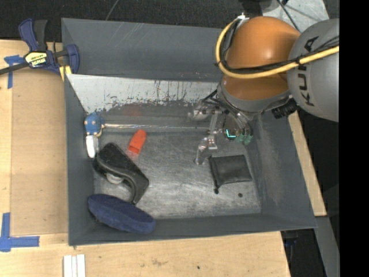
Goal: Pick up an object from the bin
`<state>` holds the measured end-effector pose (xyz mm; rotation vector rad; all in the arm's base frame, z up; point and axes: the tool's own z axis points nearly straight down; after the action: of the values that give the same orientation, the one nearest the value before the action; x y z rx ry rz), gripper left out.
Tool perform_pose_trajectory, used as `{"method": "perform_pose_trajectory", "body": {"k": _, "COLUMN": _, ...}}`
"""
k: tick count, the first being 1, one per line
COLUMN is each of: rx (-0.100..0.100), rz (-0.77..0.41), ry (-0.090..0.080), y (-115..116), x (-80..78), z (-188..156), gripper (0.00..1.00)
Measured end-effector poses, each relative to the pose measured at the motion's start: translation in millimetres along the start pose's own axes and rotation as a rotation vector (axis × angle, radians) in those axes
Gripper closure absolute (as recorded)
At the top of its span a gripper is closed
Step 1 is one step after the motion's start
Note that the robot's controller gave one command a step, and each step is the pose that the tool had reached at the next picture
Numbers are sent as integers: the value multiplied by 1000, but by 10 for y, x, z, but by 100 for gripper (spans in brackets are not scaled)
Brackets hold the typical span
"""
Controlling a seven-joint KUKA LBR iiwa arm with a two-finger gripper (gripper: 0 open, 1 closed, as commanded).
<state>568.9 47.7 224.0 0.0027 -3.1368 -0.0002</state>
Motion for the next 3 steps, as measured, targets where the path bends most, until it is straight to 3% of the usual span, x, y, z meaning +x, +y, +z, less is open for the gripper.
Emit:
{"method": "perform_pose_trajectory", "body": {"k": 1, "rx": 3, "rz": 53, "ry": -2, "y": -744, "x": 171, "z": 458, "gripper": 0}}
{"method": "perform_pose_trajectory", "body": {"k": 2, "rx": -2, "rz": 86, "ry": -12, "y": -1327, "x": 388, "z": 1521, "gripper": 0}}
{"method": "perform_pose_trajectory", "body": {"k": 3, "rx": 2, "rz": 83, "ry": -32, "y": -1327, "x": 326, "z": 1450, "gripper": 100}}
